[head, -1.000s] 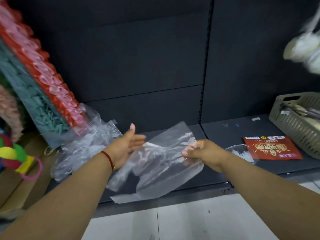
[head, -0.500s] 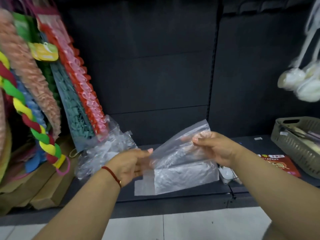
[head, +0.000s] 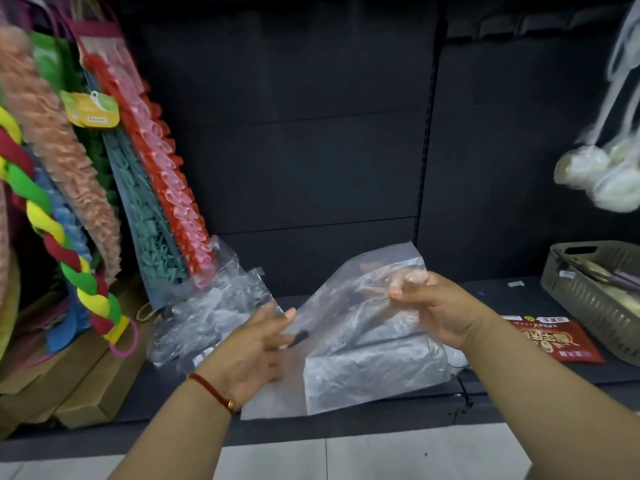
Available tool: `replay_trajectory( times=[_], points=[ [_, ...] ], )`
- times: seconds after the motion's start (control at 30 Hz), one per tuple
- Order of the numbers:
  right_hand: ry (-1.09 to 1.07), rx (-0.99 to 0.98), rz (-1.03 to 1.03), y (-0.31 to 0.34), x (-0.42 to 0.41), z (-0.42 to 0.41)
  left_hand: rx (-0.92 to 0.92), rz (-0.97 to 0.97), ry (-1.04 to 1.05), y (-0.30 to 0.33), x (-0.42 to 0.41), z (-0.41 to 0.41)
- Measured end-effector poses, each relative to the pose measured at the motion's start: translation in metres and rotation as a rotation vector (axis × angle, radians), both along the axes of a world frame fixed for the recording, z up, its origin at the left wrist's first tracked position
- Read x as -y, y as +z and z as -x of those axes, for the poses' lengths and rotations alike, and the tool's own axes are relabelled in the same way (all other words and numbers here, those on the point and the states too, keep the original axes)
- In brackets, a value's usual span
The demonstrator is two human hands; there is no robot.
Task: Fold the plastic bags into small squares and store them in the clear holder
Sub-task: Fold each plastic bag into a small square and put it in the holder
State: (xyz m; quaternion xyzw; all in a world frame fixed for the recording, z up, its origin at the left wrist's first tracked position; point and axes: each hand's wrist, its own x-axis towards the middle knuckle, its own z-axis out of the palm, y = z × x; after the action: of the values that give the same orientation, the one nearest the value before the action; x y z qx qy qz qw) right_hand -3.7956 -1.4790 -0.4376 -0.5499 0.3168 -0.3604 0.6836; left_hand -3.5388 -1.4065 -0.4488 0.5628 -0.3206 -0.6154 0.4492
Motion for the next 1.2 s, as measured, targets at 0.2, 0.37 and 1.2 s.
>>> replay_trajectory(
  times=[0.2,0.37,1.2],
  points=[
    [0.040,-0.021,0.017,-0.008,0.006,-0.006,-0.459,-0.112,-0.072,-0.016,0.004,0.000],
    [-0.143,-0.100,0.032,-0.010,0.009,-0.007,-0.098,0.224,0.210,-0.025,0.012,-0.010],
    [-0.492,-0.515,0.456,-0.023,0.012,-0.019,0.664,0.482,0.228,-0.018,0.008,-0.037]
  ],
)
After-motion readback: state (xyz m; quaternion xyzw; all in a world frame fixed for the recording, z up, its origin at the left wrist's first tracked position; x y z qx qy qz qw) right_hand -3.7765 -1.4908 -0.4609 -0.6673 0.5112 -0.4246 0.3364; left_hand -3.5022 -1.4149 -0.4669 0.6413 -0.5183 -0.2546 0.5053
